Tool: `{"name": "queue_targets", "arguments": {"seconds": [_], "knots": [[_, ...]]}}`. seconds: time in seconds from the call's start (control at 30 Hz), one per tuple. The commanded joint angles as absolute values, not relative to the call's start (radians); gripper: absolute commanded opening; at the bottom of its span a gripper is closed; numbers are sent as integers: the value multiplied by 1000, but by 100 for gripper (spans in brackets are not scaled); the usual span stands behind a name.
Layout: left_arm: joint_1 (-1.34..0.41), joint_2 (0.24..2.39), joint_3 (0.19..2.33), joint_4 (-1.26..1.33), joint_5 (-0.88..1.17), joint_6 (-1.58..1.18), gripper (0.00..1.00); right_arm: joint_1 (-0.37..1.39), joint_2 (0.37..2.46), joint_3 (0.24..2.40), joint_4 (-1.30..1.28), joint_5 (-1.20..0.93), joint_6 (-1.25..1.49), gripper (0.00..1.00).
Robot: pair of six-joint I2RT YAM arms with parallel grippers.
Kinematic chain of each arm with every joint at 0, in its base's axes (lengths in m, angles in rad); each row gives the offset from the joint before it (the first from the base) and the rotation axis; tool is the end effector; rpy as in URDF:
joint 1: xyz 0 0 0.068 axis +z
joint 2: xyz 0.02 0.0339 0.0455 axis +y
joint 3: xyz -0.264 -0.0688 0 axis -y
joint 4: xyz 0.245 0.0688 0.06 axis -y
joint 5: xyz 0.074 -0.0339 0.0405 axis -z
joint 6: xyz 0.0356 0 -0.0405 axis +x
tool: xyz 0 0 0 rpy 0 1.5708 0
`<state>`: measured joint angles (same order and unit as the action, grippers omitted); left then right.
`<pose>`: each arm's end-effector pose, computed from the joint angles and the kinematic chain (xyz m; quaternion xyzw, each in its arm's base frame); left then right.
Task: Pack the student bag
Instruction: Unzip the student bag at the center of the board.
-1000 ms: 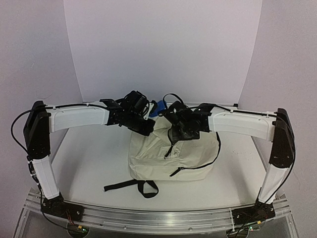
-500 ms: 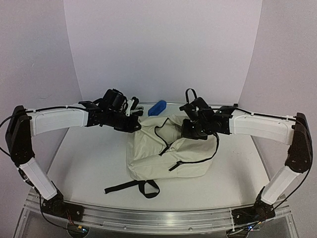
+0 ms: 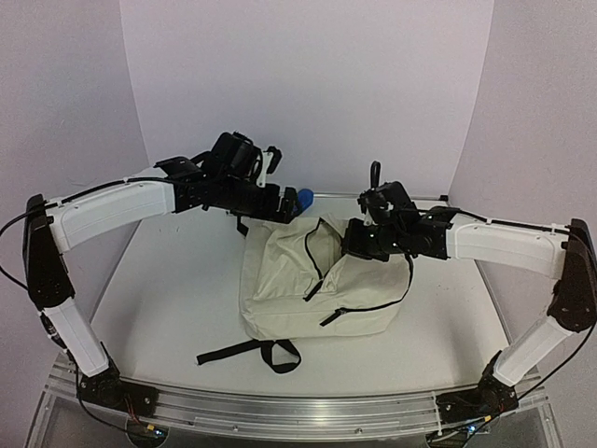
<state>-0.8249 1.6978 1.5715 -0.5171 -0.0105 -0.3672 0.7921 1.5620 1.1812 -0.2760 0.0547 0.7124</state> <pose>0.2661 -0.2875 0.3383 0.2006 0.8716 -0.2472 0.3728 0.2501 0.2508 0.2752 -0.0237 0.8968 0.2835 0.3388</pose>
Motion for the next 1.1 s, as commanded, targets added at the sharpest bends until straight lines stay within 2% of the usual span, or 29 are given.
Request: {"name": "queue_targets", "arguments": {"seconds": [0.0, 0.17, 0.37, 0.47, 0.53, 0.67, 0.7, 0.73, 0.77, 0.83, 0.97, 1.07], "knots": [[-912, 1792, 1693, -656, -172, -381, 100, 787, 1512, 1162, -230, 46, 722, 0], [-989, 1911, 1841, -791, -303, -362, 100, 788, 1502, 1151, -226, 58, 722, 0], [-1000, 1972, 1906, -876, -349, -344, 100, 788, 1501, 1143, -217, 54, 722, 0], [-1019, 2021, 1975, -981, -441, -332, 99, 787, 1497, 1137, -215, 57, 722, 0], [-1032, 2040, 2010, -1022, -516, -325, 89, 788, 1494, 1132, -215, 62, 724, 0], [-1040, 2010, 2000, -1008, -580, -312, 46, 786, 1494, 1125, -215, 73, 728, 0], [-1040, 2002, 1994, -1001, -587, -306, 41, 788, 1493, 1123, -215, 79, 730, 0], [-1040, 1994, 1991, -996, -595, -301, 32, 787, 1489, 1120, -215, 88, 736, 0], [-1040, 1992, 1991, -996, -601, -298, 30, 787, 1489, 1118, -215, 92, 737, 0], [-1040, 1977, 1993, -998, -627, -284, 15, 787, 1479, 1112, -214, 116, 746, 0], [-1040, 1950, 2008, -1004, -695, -272, 2, 788, 1478, 1094, -216, 142, 768, 0], [-1039, 1907, 1973, -940, -709, -259, 0, 788, 1493, 1075, -216, 145, 785, 0]]}}
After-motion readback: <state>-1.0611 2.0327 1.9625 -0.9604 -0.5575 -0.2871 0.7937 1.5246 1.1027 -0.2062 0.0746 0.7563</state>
